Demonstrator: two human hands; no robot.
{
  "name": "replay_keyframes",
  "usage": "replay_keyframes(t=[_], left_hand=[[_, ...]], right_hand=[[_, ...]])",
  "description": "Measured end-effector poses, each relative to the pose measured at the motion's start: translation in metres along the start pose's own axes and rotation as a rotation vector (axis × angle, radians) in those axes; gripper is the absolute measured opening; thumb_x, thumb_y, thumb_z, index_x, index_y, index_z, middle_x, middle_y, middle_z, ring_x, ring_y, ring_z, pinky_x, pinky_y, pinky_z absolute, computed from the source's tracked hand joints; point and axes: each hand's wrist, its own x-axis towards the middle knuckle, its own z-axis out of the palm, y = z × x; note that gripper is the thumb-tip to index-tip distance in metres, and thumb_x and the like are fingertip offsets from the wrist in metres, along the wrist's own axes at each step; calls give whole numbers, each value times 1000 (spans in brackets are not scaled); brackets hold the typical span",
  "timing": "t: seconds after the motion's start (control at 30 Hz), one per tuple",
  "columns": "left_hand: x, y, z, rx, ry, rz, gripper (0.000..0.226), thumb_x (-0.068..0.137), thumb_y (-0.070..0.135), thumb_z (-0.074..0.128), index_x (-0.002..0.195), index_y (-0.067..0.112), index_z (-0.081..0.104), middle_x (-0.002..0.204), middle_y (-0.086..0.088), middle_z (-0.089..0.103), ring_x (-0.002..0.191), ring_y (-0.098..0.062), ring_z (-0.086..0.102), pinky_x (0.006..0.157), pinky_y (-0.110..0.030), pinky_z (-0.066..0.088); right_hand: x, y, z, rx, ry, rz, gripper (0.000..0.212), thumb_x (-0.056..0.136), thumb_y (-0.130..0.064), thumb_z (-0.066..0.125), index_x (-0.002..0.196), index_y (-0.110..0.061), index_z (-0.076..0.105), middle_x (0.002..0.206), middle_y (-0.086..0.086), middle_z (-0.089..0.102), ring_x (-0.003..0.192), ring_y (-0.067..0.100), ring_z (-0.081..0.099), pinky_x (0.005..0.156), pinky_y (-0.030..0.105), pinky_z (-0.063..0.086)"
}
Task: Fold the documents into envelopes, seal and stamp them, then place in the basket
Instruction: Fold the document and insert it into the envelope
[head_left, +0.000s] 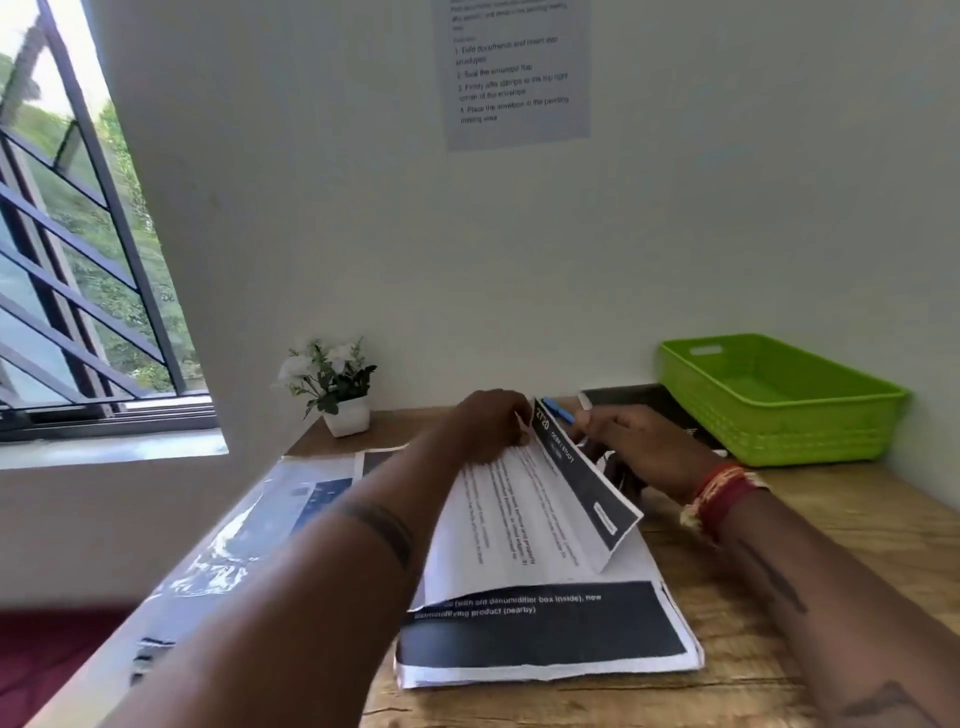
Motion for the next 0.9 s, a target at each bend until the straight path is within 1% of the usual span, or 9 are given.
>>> replay_keyframes(t=[0.13, 0.2, 0.3, 0.4, 0.5, 0.63, 0.73, 0.83, 0.9], left_hand=[[-9, 10, 35, -116, 142, 31, 12, 90, 24, 65, 101, 20, 64, 109, -4, 72, 102, -23, 65, 77, -28, 41], [-11, 15, 37, -84, 166, 59, 15, 88, 23, 64, 103, 21, 64, 107, -1, 72, 100, -21, 65, 75, -27, 41], [-12, 16, 33, 31, 142, 26, 22, 88, 28, 62, 110, 22, 62, 113, -3, 69, 106, -27, 65, 85, -36, 50], [-23, 12, 22, -84, 225, -59, 53, 91, 16, 55, 143, 20, 53, 132, -4, 66, 123, -26, 60, 106, -35, 45], [-41, 11, 13, -181, 260, -82, 58, 90, 4, 46, 145, 21, 53, 135, -1, 64, 127, -21, 56, 109, -28, 39], [-66, 11, 28, -210, 94, 80, 35, 100, 28, 52, 133, 31, 64, 139, 5, 62, 130, -15, 53, 107, -25, 36], [-71, 7, 44, -194, -41, 133, 36, 101, 46, 51, 135, 38, 61, 134, 5, 65, 123, -17, 58, 101, -31, 44], [-69, 8, 43, -190, -66, 148, 38, 104, 47, 45, 140, 39, 55, 141, 5, 61, 129, -19, 54, 103, -30, 40], [-68, 8, 44, -160, -84, 169, 40, 106, 45, 41, 145, 40, 50, 148, 3, 55, 135, -20, 49, 107, -30, 36]], right_hand=[[8, 12, 7, -223, -101, 17, 12, 99, -23, 62, 99, -18, 72, 78, -8, 76, 59, 21, 62, 52, 31, 49], [13, 16, 7, -318, -139, 0, 8, 94, -23, 69, 100, -20, 74, 85, -7, 78, 67, 11, 67, 63, 29, 54], [15, 16, 7, -470, -139, -2, 9, 87, -28, 77, 96, -29, 77, 86, -16, 73, 66, -10, 61, 65, 15, 44], [17, 17, 12, -631, -153, -40, 5, 86, -33, 76, 91, -34, 75, 92, -18, 71, 86, -3, 64, 81, 23, 49], [21, 20, 17, -747, -174, -56, 4, 87, -35, 74, 86, -38, 71, 91, -18, 70, 89, 4, 65, 87, 27, 51], [23, 21, 20, -784, -152, -66, 11, 87, -35, 73, 79, -40, 68, 83, -21, 66, 86, 4, 63, 80, 24, 47], [26, 21, 22, -809, -136, -31, 11, 87, -37, 71, 78, -37, 66, 83, -19, 65, 87, 8, 64, 78, 25, 46], [25, 14, 23, -797, -138, 27, 14, 86, -44, 73, 86, -30, 70, 89, -15, 68, 87, 8, 64, 79, 27, 49], [23, 9, 23, -777, -158, 57, 21, 84, -45, 76, 90, -26, 72, 87, -13, 68, 81, 7, 62, 73, 24, 47]])
